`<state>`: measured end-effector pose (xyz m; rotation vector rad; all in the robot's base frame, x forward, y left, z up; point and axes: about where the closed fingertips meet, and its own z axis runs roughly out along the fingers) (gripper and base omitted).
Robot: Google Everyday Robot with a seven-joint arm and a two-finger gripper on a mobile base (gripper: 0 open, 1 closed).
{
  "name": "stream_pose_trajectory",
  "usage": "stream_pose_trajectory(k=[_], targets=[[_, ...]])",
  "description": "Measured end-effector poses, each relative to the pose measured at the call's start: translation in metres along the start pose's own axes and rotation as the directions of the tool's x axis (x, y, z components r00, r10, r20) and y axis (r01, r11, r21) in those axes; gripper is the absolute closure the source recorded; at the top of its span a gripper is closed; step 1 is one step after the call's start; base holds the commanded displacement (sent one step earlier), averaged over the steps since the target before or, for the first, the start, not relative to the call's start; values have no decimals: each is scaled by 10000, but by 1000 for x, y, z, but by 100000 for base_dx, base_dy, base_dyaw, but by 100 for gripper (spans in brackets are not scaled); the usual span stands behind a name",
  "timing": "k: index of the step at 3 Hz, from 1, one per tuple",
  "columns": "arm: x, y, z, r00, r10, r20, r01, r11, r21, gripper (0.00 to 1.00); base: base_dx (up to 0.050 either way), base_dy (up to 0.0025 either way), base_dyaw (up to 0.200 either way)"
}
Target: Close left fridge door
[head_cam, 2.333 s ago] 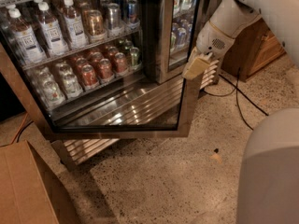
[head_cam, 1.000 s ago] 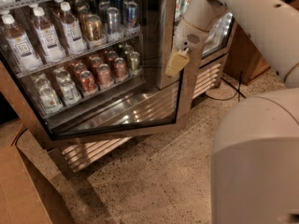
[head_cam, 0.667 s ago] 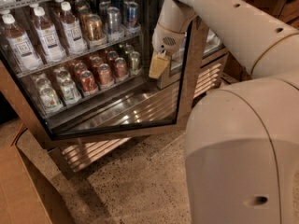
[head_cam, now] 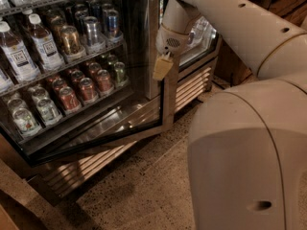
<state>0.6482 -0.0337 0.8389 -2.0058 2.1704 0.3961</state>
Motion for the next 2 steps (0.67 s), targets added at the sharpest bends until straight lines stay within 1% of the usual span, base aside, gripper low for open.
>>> stream_pose_trajectory(k=[2], targets=[[0,0,0,10000,0,0,0,10000,0,100,4998,2,-36]])
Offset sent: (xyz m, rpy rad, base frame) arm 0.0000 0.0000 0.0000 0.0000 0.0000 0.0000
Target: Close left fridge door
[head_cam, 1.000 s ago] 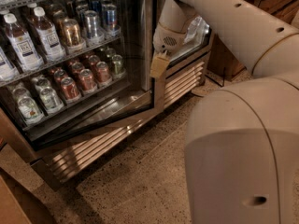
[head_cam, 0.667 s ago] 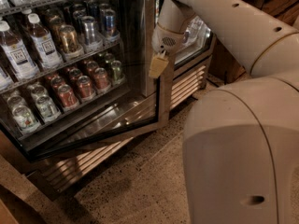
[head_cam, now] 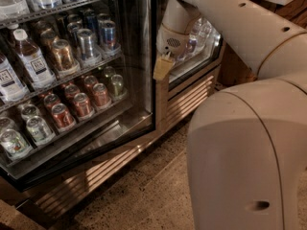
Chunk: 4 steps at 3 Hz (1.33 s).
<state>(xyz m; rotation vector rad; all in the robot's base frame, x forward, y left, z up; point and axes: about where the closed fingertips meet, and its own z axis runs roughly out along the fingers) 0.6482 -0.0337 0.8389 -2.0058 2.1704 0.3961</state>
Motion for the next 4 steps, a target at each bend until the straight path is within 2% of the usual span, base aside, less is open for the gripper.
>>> stream_pose_trajectory(k=[3,4], targets=[[0,0,0,10000,0,0,0,10000,0,100,5000,0,2],[0,0,0,10000,0,0,0,10000,0,100,-2137,-195,18022]])
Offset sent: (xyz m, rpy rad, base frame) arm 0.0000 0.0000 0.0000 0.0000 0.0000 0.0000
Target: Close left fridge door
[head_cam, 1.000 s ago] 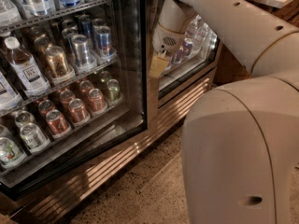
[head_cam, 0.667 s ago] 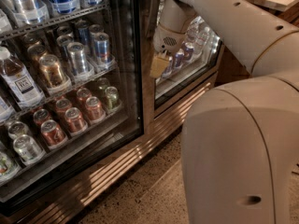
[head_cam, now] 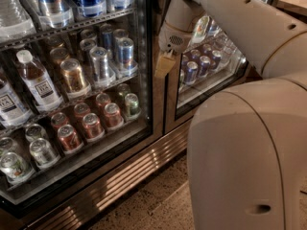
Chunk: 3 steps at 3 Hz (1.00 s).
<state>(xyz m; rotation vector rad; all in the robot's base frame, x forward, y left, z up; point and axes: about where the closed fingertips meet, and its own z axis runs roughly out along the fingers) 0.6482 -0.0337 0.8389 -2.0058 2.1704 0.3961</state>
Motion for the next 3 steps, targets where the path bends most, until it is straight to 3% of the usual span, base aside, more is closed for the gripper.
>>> stream_pose_trajectory(k=[3], targets=[[0,0,0,10000,0,0,0,10000,0,100,-5000,0,3]])
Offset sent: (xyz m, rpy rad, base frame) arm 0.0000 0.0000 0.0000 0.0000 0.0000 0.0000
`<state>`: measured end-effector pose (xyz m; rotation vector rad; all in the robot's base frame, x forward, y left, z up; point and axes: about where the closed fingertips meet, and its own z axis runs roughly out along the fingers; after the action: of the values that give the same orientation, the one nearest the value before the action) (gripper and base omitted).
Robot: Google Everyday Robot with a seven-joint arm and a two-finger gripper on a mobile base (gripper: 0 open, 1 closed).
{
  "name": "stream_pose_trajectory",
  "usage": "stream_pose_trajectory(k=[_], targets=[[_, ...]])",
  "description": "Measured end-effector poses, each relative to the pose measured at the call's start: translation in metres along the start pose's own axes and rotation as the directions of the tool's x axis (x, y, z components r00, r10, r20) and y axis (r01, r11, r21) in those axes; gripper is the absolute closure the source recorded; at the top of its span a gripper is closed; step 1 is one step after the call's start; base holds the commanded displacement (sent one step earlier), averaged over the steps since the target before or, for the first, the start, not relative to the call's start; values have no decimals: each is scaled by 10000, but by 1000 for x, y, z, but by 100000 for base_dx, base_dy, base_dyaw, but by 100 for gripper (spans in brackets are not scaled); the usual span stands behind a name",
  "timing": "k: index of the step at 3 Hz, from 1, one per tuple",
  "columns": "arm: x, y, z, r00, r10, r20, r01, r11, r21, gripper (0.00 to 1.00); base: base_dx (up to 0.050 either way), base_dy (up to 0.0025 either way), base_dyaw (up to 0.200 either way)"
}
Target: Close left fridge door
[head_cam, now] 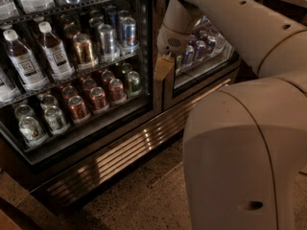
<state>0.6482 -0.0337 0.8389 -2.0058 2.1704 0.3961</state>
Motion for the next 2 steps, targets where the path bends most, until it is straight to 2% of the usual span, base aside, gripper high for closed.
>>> stream_pose_trajectory(k=[2], targets=[[0,0,0,10000,0,0,0,10000,0,100,-4999,0,-1]])
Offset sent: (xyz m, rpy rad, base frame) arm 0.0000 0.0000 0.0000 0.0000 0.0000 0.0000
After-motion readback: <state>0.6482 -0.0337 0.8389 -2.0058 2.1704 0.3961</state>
